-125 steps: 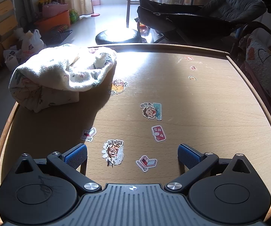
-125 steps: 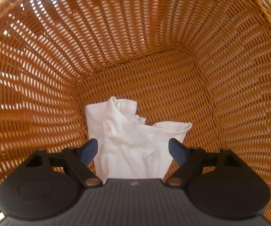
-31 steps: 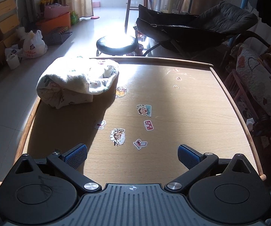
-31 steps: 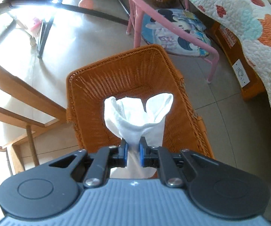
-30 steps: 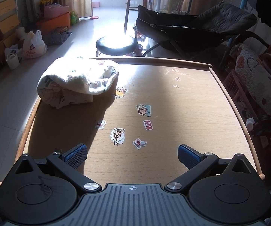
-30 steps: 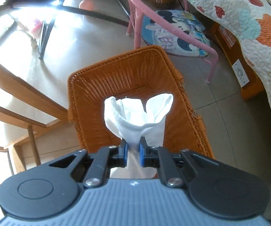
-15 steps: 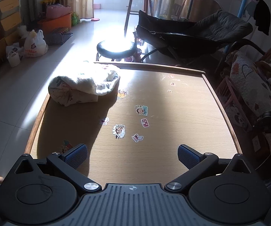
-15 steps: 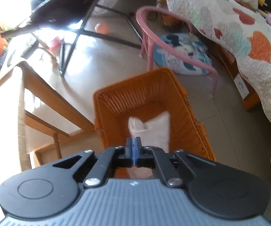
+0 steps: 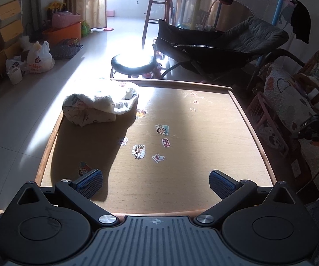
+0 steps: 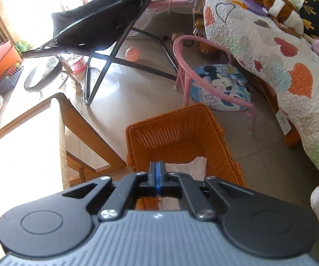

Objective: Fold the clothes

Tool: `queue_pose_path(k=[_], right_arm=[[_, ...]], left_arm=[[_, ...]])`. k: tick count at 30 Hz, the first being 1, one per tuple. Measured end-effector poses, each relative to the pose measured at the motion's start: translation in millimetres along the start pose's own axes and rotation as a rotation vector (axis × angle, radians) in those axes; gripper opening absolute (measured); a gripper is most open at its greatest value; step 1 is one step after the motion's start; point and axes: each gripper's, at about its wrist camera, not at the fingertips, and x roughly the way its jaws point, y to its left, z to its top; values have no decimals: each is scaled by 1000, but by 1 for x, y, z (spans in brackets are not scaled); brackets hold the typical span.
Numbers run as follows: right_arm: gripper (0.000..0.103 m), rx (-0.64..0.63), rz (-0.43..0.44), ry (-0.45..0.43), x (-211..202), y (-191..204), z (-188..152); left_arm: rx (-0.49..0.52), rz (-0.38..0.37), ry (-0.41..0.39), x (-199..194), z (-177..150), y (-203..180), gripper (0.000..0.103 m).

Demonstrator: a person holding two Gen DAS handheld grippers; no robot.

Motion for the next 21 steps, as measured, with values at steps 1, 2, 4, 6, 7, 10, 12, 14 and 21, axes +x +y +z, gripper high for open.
queue_pose_path(k=[1, 2, 4, 6, 7, 10, 12, 14, 21], right_arm=[[1, -1, -2, -2, -3, -1, 0], [1, -1, -3, -4, -6, -2, 0], [1, -1, -6, -9, -11, -4, 1], [1, 10, -8, -3, -11, -8, 2], [1, 18, -8, 1, -10, -11, 3], [2, 50, 1, 18, -2, -19, 2], [4, 57, -2, 49, 14, -24, -2], [4, 40, -14, 89, 37, -27, -6], [6, 34, -53, 214, 128, -32, -15]], left_arm=[[1, -1, 2, 0, 0, 0, 103], [3, -1, 2, -1, 0, 0, 103], [5, -1, -1, -2, 0, -1, 103], [6, -2, -4, -3, 1, -1, 103], [7, -3, -5, -4, 1, -1, 103], [18, -1, 5, -2, -1, -1, 103], [26, 6, 21, 4, -2, -3, 103], [33, 17, 33, 10, -2, -4, 103], [56, 55, 59, 42, 15, -8, 103]])
